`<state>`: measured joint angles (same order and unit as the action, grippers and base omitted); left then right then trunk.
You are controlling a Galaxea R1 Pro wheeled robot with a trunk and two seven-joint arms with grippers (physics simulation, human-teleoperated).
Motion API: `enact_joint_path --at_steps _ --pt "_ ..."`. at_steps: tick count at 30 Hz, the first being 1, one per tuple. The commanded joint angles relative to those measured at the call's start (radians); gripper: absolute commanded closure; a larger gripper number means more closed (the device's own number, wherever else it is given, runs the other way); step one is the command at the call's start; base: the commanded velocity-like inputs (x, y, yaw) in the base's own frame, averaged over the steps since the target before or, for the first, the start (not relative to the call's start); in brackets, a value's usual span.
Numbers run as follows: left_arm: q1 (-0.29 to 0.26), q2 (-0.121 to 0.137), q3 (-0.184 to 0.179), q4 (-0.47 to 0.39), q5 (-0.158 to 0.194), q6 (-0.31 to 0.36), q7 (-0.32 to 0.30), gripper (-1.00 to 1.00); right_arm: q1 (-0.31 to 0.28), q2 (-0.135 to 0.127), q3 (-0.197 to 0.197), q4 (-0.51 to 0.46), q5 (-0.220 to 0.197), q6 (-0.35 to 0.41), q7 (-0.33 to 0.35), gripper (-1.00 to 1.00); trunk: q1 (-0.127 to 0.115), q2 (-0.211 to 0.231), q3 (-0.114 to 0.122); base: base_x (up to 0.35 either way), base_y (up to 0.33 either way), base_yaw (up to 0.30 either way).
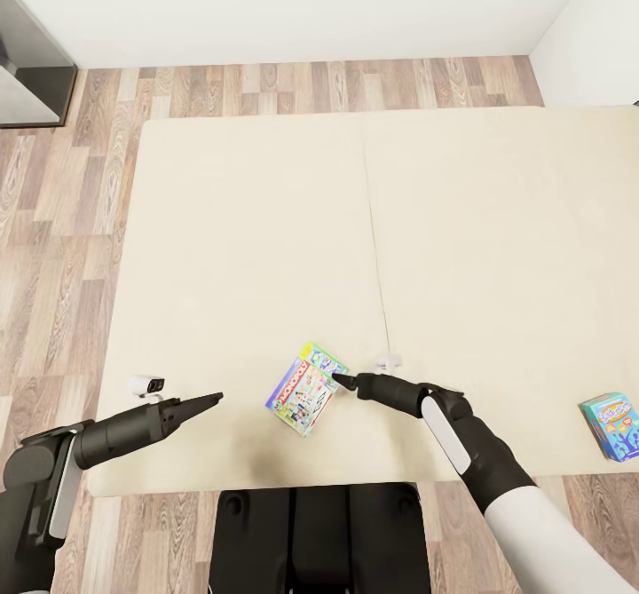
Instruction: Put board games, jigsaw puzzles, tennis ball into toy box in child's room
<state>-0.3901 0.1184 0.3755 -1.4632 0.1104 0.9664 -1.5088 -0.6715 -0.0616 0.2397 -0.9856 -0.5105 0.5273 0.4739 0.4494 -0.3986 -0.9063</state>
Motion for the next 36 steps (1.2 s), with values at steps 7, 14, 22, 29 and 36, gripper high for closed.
enact_joint_path --at_steps 7,14,22,29,36 --pt "0.000 0.000 0.000 0.000 -0.001 0.011 -0.004 -1.00 0.000 0.000 0.002 -0.001 -0.006 0.000 -0.001 -1.00 0.001 -0.002 -0.001 0.000 0.000 0.000" --pt "-0.001 0.001 0.000 0.000 -0.001 0.011 -0.004 -1.00 0.000 -0.001 0.002 -0.001 -0.006 0.000 -0.001 -1.00 0.001 -0.002 -0.001 0.000 0.000 0.000" --pt "0.000 0.000 0.000 0.000 -0.001 0.011 -0.004 -1.00 0.000 -0.003 0.002 -0.001 -0.006 0.000 -0.001 -1.00 0.001 -0.002 -0.001 0.000 0.000 0.000" --pt "0.000 0.001 0.001 0.000 0.000 0.011 -0.005 -1.00 0.000 -0.004 0.001 -0.002 -0.008 0.000 -0.001 -1.00 0.001 -0.002 -0.001 0.000 0.000 0.000" --pt "0.000 0.001 0.002 0.000 0.000 0.011 -0.005 -1.00 0.000 -0.005 0.000 -0.002 -0.010 0.001 -0.001 -1.00 0.001 -0.002 -0.001 0.000 0.000 0.005"
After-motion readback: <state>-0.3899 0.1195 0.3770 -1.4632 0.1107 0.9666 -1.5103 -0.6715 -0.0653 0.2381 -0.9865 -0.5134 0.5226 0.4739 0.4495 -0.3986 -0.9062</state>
